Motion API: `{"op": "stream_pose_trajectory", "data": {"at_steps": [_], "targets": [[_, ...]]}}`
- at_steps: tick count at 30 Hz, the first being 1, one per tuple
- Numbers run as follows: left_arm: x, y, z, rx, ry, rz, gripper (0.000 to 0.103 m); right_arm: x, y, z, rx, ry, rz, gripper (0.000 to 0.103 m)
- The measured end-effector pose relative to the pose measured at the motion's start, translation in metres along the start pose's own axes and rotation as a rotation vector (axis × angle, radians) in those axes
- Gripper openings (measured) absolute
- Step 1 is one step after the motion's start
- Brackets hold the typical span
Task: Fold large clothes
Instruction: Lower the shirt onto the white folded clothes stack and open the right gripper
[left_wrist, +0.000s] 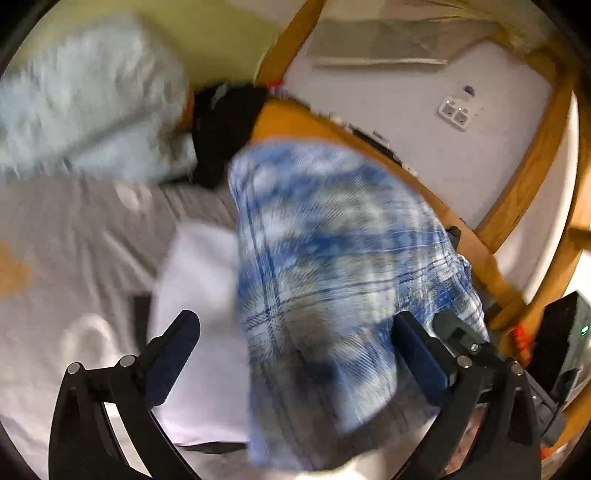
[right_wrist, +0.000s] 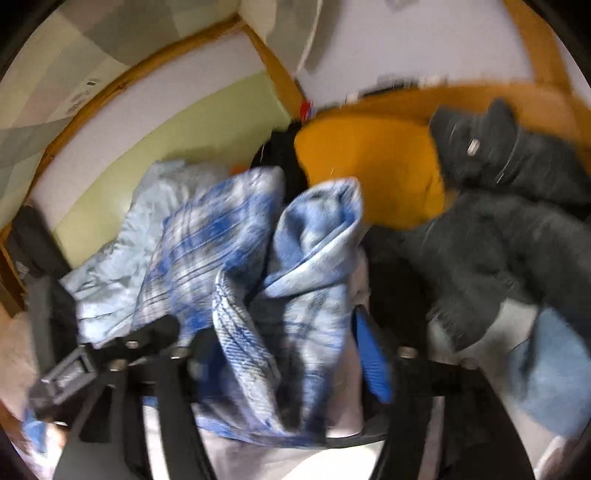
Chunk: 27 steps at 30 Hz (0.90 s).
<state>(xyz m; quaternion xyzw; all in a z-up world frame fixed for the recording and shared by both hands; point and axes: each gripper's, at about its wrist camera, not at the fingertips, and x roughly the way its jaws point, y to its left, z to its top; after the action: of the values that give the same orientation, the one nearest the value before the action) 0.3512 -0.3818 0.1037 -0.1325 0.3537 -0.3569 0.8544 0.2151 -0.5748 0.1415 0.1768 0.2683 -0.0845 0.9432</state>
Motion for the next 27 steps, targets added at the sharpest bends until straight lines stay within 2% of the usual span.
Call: {"op": "stream_pose_trajectory", "data": {"at_steps": [1, 4, 6, 8, 11, 15, 20, 22, 25, 27], "targets": [[-0.014, -0.003, -0.002, 0.04, -0.034, 0.023, 0.102, -0.005, 0.003, -0.002, -0.035, -0.021, -0.016, 0.071], [-0.043, -0.006, -0.009, 0.142, -0.121, 0.092, 0.103, -0.028, 0.02, -0.018, -0.119, -0.098, -0.036, 0.094], [-0.064, 0.0, -0.016, 0.189, -0.171, 0.159, 0.103, -0.045, 0.03, -0.032, -0.157, -0.166, -0.032, 0.103], [-0.081, 0.013, -0.028, 0.188, -0.183, 0.197, 0.103, -0.057, 0.043, -0.05, -0.164, -0.204, -0.023, 0.103], [-0.101, 0.034, -0.056, 0.169, -0.193, 0.202, 0.103, -0.062, 0.062, -0.082, -0.161, -0.235, -0.009, 0.103], [-0.122, 0.05, -0.101, 0.25, -0.282, 0.3, 0.103, -0.06, 0.078, -0.123, -0.23, -0.254, -0.049, 0.103], [-0.124, 0.067, -0.137, 0.292, -0.3, 0.347, 0.103, -0.045, 0.08, -0.166, -0.203, -0.268, -0.065, 0.103], [-0.123, 0.074, -0.145, 0.298, -0.318, 0.365, 0.103, -0.04, 0.087, -0.177, -0.25, -0.274, -0.055, 0.103], [-0.117, 0.088, -0.149, 0.265, -0.336, 0.372, 0.103, -0.034, 0.097, -0.187, -0.323, -0.296, -0.102, 0.103], [-0.111, 0.092, -0.157, 0.303, -0.377, 0.445, 0.103, -0.029, 0.095, -0.195, -0.306, -0.315, -0.149, 0.103]]}}
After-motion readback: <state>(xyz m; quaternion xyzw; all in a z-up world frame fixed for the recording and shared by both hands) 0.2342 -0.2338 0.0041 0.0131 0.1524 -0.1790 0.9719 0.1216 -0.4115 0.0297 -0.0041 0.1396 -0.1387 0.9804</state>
